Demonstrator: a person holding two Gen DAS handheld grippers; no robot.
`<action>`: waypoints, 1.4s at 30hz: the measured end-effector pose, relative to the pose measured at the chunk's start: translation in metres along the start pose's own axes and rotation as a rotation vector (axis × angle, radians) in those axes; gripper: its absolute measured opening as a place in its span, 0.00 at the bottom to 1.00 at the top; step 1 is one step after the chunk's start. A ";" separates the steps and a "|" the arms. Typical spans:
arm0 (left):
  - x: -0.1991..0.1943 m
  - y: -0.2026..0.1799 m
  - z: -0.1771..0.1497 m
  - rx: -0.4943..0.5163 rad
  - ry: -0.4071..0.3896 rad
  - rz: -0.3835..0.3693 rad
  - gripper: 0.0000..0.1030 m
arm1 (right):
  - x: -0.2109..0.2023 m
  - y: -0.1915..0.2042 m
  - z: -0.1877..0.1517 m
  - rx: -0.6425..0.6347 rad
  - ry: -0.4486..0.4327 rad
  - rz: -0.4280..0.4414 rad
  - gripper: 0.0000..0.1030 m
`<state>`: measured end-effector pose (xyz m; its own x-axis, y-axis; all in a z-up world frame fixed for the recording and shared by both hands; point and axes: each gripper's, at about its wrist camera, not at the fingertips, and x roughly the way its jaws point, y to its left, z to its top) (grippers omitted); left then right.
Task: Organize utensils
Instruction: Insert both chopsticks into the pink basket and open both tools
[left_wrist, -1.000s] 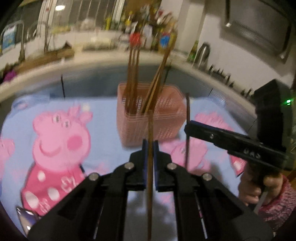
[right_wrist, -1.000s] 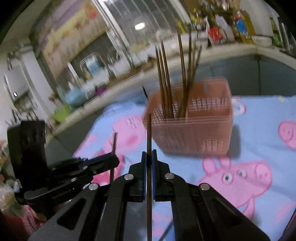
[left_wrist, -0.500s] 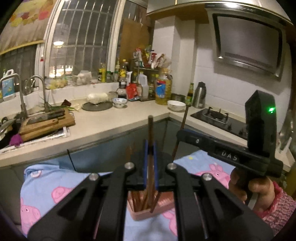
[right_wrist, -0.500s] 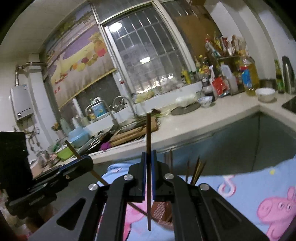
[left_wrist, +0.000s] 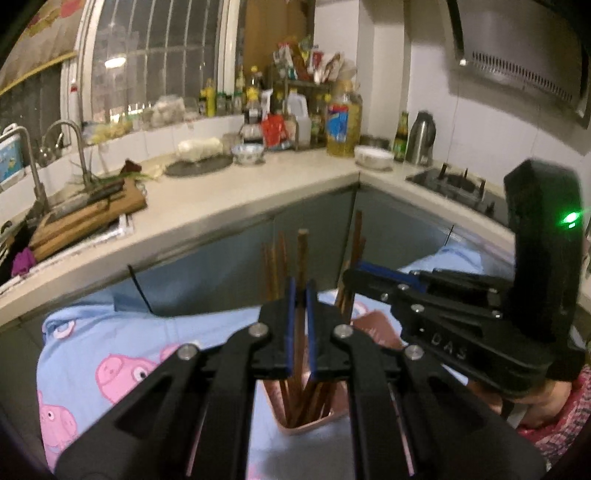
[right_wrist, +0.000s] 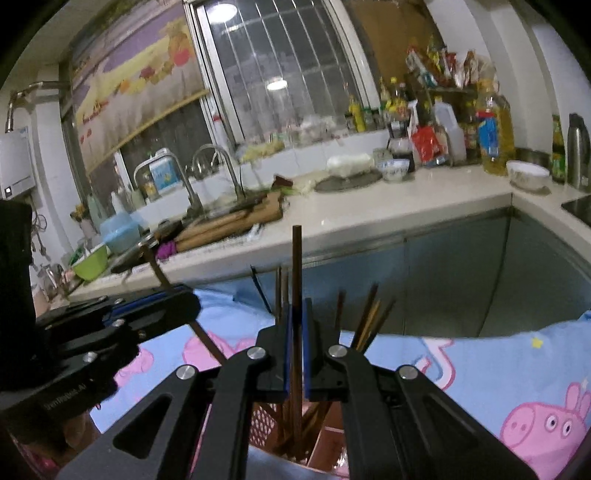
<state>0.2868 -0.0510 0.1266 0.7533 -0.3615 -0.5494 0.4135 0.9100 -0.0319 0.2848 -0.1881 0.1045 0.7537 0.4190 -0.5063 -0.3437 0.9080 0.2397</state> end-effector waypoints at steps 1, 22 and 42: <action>0.006 0.000 -0.005 -0.001 0.019 0.010 0.05 | 0.001 0.002 -0.004 -0.002 0.007 -0.001 0.00; -0.082 -0.028 -0.141 -0.084 0.007 0.260 0.79 | -0.119 0.035 -0.146 0.128 -0.111 -0.066 0.18; -0.100 -0.039 -0.224 -0.087 0.081 0.324 0.94 | -0.142 0.053 -0.261 0.208 0.033 -0.154 0.20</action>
<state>0.0805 -0.0046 -0.0042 0.7941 -0.0366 -0.6067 0.1116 0.9900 0.0863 0.0129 -0.1978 -0.0271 0.7682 0.2794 -0.5760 -0.1015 0.9415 0.3213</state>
